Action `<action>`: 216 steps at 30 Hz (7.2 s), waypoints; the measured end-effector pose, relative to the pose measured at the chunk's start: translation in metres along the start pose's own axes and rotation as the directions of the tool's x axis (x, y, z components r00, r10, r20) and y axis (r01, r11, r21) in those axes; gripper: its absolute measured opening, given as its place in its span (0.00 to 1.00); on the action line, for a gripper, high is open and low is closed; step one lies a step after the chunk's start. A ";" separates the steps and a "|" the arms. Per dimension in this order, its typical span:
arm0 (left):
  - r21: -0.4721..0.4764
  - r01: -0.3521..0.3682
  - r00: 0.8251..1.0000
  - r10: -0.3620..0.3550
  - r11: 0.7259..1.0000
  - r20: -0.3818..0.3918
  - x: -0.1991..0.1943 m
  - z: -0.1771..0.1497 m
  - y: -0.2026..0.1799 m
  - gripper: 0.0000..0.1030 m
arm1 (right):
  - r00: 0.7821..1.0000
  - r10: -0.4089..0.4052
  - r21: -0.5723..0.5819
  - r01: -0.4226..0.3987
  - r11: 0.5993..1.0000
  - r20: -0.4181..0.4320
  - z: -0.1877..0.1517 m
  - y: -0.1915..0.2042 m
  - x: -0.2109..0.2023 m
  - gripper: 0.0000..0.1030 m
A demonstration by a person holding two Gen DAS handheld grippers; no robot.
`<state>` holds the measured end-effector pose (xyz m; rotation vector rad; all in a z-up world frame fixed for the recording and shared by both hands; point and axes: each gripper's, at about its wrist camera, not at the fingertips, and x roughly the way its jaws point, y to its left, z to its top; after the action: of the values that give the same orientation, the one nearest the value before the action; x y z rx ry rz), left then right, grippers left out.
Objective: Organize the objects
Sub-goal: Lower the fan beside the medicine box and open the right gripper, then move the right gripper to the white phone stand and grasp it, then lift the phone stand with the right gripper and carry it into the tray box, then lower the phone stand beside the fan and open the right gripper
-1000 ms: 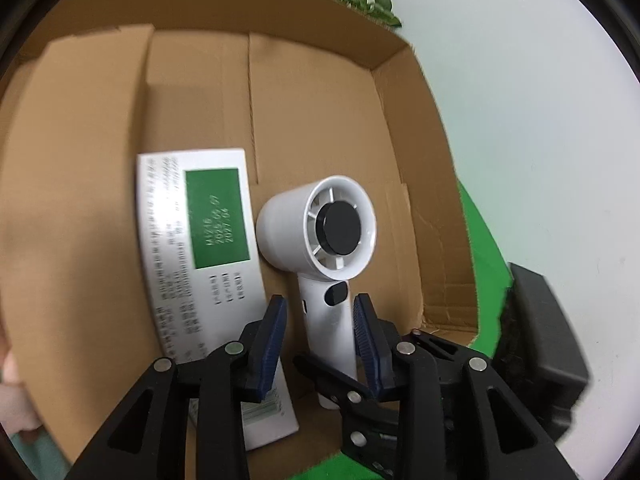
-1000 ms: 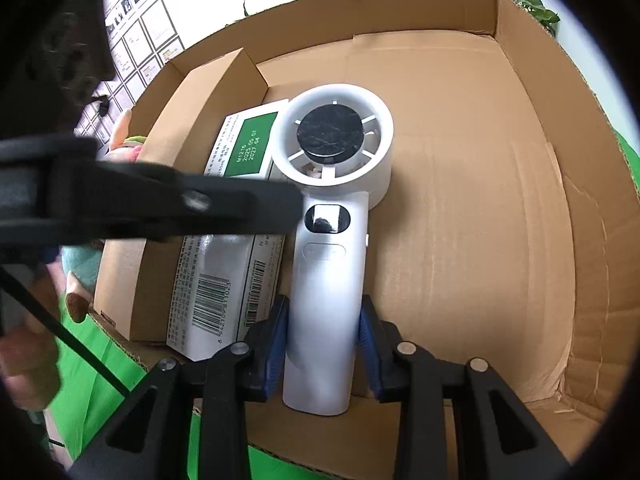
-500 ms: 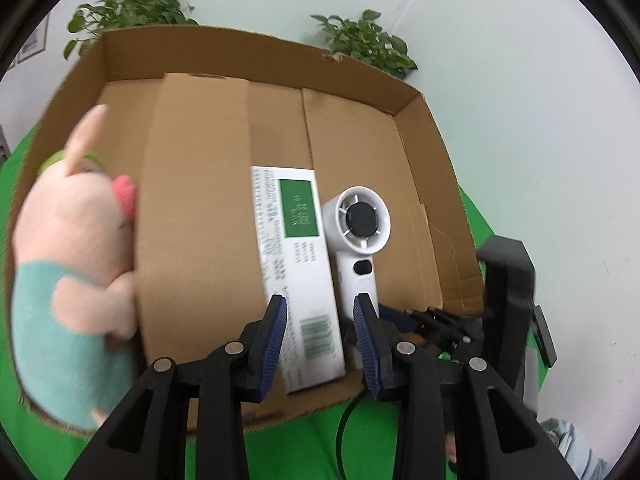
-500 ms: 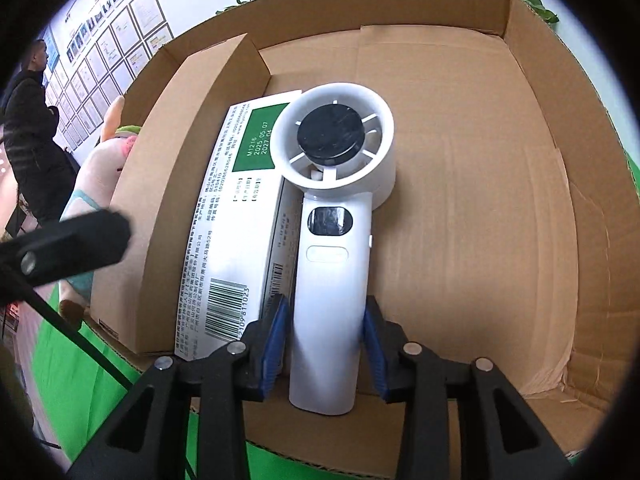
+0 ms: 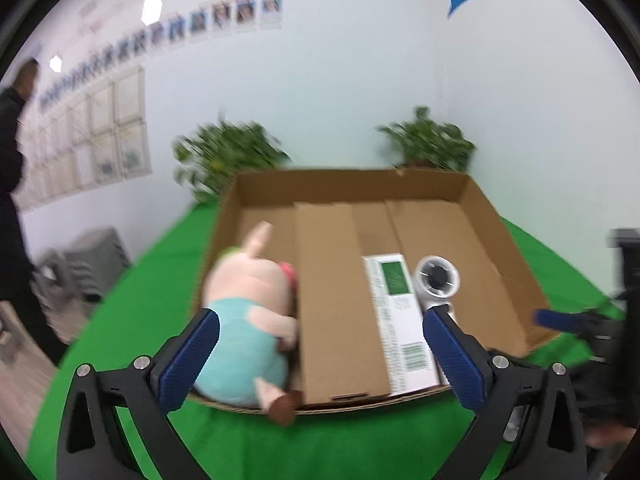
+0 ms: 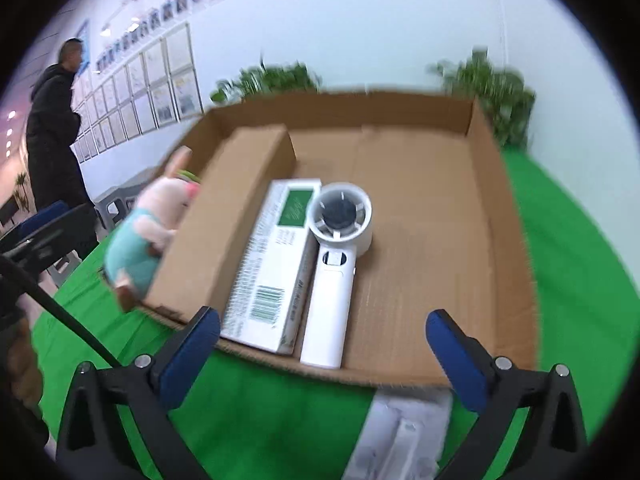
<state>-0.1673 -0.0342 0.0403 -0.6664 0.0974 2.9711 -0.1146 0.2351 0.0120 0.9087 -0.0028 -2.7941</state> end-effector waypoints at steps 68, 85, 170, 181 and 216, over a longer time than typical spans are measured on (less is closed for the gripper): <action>-0.105 0.152 0.928 -0.178 0.983 -0.326 0.005 -0.116 -0.008 0.99 | 0.942 -0.118 -0.007 0.122 0.992 -0.313 -0.069 -0.035 0.081 0.72; -0.279 0.389 0.764 -0.477 0.878 -0.434 0.030 -0.127 -0.031 0.99 | 0.950 0.141 -0.144 -0.186 0.972 -0.278 -0.149 0.022 -0.016 0.74; -0.246 0.721 0.546 -0.749 0.648 -0.375 0.148 0.095 -0.146 0.09 | 0.969 0.245 0.104 -0.247 0.963 0.037 0.031 -0.077 0.033 0.64; -0.424 0.578 0.490 -0.712 0.697 -0.503 0.256 0.029 -0.157 0.10 | 0.945 0.179 0.204 -0.125 0.971 -0.274 0.004 -0.076 0.094 0.64; 0.000 0.017 0.999 -0.017 1.000 -0.029 0.137 -0.007 -0.038 0.99 | 0.978 -0.168 0.059 0.162 0.985 0.122 -0.032 -0.020 0.036 0.99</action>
<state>-0.2837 0.0135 -0.0264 -0.7076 0.0934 2.9457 -0.1276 0.2493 -0.0363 0.7728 -0.0161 -3.0140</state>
